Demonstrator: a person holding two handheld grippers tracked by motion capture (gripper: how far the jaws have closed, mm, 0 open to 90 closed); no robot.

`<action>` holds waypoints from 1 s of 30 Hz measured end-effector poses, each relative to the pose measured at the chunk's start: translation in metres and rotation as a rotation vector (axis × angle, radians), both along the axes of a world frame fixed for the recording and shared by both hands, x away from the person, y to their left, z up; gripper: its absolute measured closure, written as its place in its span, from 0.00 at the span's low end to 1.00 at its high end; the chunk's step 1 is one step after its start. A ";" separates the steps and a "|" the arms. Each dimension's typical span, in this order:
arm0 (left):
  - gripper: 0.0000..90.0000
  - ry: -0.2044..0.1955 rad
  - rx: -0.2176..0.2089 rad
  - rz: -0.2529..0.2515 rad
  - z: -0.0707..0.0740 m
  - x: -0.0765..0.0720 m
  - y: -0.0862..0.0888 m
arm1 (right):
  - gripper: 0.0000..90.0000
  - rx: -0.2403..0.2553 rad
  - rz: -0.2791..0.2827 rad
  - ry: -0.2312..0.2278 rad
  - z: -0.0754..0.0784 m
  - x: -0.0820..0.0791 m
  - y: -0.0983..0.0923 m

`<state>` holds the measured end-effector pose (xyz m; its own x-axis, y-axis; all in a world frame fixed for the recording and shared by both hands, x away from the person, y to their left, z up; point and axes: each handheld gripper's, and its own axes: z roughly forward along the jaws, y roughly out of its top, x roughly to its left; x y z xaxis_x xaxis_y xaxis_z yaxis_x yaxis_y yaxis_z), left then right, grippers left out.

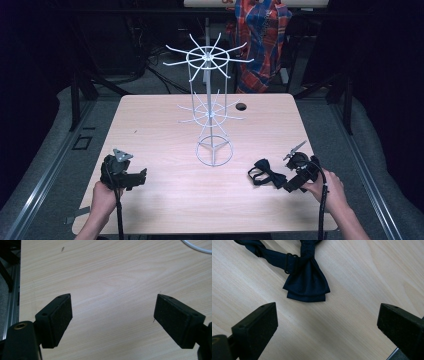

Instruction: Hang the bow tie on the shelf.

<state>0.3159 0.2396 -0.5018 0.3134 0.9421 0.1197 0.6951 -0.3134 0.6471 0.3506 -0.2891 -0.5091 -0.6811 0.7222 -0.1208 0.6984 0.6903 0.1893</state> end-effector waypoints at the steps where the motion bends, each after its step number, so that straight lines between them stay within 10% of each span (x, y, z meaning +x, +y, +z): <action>1: 0.17 0.000 0.000 0.000 0.000 0.000 0.000 | 0.03 0.055 -0.037 -0.037 -0.005 -0.002 0.002; 30: 0.17 0.003 0.008 -0.004 0.000 0.000 0.000 | 0.04 0.009 0.006 -0.048 -0.008 0.005 0.017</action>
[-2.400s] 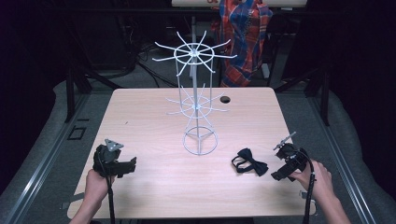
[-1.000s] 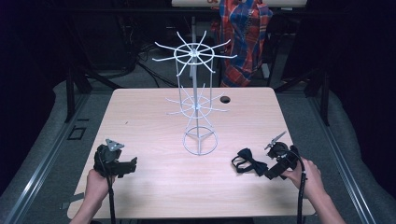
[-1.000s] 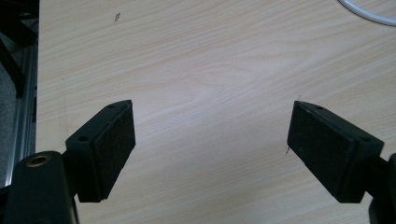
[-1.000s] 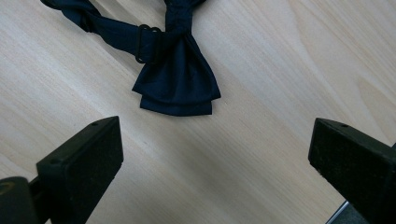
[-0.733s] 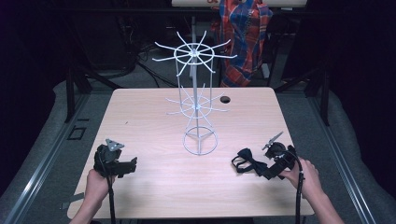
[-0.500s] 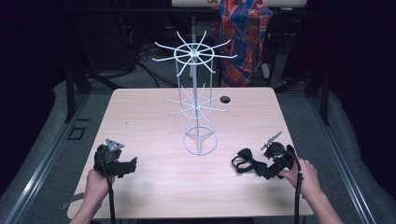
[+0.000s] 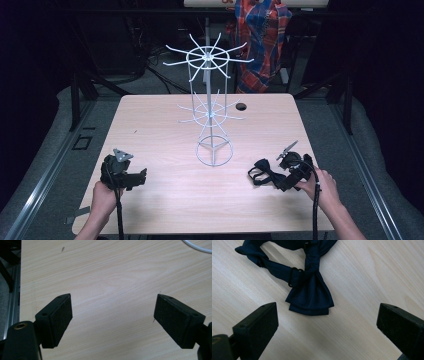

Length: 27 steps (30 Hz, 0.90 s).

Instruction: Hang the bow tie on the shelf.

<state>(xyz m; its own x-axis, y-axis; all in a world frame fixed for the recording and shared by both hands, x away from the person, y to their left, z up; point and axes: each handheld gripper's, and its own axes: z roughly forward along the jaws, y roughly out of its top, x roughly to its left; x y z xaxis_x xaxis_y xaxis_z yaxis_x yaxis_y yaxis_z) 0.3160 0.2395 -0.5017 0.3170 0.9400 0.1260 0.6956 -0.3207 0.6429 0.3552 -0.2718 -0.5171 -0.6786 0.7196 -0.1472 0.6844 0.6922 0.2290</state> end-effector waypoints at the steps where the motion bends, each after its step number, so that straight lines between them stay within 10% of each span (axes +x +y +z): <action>1: 0.17 0.000 0.001 0.000 0.000 0.000 0.000 | 0.04 0.032 -0.017 -0.018 -0.003 0.000 0.001; 27: 0.17 0.002 0.003 0.003 0.000 0.000 -0.001 | 0.22 0.075 0.041 0.026 -0.013 0.014 0.021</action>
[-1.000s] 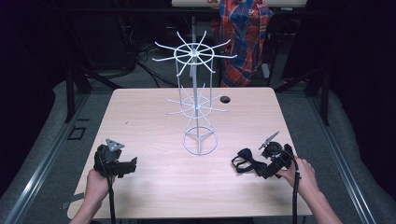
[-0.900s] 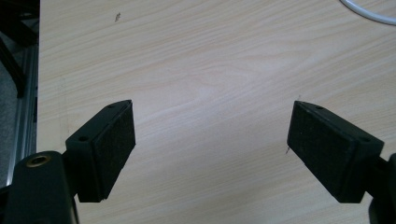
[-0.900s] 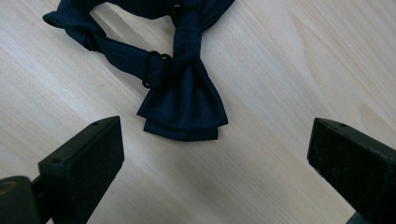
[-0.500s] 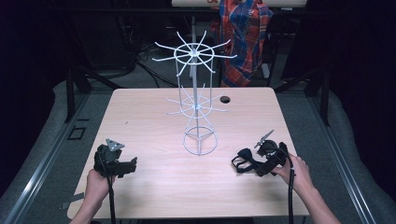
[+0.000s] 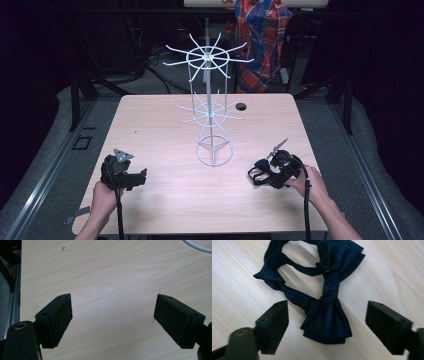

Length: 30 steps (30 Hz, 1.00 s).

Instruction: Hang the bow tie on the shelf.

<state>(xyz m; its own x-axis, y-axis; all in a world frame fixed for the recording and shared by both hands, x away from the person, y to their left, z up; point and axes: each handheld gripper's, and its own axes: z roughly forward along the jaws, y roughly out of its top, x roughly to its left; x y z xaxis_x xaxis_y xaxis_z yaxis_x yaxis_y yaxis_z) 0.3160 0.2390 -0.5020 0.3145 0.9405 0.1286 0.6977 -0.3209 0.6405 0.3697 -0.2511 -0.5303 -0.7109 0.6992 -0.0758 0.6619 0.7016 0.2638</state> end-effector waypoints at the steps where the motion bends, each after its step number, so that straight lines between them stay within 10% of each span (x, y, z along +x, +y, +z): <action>1: 0.17 0.000 0.001 0.000 0.000 0.000 0.000 | 0.24 0.012 0.001 0.005 -0.001 0.000 0.001; 30: 0.17 0.000 0.001 -0.002 0.000 0.000 0.001 | 0.71 -0.041 -0.020 0.018 -0.013 0.002 0.010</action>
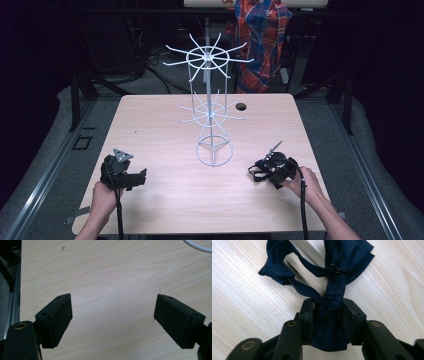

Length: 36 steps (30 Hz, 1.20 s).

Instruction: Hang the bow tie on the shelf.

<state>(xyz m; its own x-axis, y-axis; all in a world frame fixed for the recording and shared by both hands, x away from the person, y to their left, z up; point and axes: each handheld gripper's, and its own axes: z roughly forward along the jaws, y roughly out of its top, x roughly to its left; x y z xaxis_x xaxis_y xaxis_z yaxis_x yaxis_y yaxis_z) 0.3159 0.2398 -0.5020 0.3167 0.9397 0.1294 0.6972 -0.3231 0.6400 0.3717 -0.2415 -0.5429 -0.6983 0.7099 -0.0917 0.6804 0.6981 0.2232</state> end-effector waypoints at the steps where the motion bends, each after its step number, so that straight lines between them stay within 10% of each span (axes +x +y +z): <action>1: 0.17 0.000 0.000 0.000 0.000 0.000 0.000 | 0.73 0.004 0.001 -0.003 0.000 0.000 0.000; 36: 0.17 -0.002 -0.003 0.001 0.000 0.000 0.000 | 0.84 0.081 -0.015 -0.083 0.016 -0.006 -0.001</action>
